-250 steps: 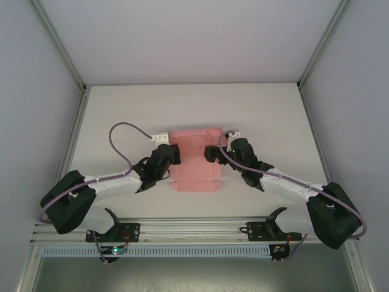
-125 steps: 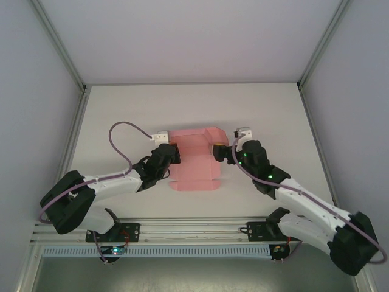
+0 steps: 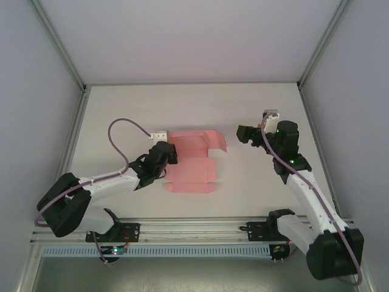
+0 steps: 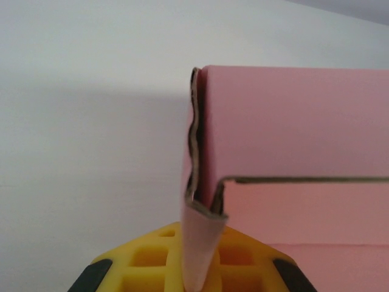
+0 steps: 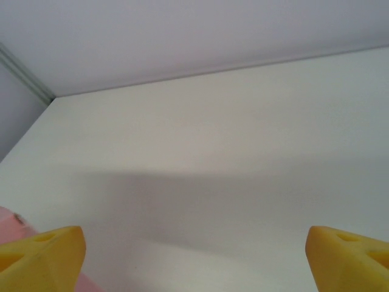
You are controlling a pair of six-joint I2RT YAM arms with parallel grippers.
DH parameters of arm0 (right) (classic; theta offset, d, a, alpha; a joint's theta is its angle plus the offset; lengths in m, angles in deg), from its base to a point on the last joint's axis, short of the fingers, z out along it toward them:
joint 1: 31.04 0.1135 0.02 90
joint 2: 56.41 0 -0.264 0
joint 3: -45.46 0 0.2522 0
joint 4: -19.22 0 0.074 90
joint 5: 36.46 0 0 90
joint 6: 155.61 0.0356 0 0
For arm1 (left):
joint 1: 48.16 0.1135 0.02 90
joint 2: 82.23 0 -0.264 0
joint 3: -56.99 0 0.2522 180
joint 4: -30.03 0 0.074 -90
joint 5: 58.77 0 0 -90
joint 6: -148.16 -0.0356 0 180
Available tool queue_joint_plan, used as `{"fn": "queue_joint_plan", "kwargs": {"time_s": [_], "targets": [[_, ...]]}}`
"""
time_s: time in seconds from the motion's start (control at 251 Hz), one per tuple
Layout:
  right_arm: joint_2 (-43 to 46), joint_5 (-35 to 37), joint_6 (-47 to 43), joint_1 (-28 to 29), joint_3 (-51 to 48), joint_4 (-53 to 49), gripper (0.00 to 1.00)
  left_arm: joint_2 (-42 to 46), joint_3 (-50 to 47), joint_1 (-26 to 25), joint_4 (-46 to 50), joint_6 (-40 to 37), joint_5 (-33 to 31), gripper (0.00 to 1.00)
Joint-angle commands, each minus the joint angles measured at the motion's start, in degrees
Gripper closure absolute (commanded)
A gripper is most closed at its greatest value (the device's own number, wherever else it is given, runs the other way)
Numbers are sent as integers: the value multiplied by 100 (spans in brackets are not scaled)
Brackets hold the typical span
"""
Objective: Assemble paper box
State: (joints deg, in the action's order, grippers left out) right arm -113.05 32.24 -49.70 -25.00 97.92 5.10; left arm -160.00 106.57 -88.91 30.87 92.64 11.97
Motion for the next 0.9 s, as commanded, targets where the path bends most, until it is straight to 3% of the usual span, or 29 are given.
{"fn": "queue_joint_plan", "kwargs": {"time_s": [0.0, 0.18, 0.243, 0.447, 0.898], "targets": [[-453, -1906, -384, -35, 187, 390, 10, 252, 59, 67, 115, -165, 184, 100], [-969, -2917, -734, -12, 213, 562, 28, 368, -21, 65, 59, -161, 239, 100], [-1047, -2985, -814, 13, 202, 508, 36, 378, -24, 60, 53, -151, 267, 100], [-1045, -3145, -1287, 286, 210, 103, 44, 337, 13, 73, 18, -135, 264, 100], [-1001, -3007, -1895, 1074, 142, -249, 44, 316, 70, 77, 7, -139, 277, 100]]}}
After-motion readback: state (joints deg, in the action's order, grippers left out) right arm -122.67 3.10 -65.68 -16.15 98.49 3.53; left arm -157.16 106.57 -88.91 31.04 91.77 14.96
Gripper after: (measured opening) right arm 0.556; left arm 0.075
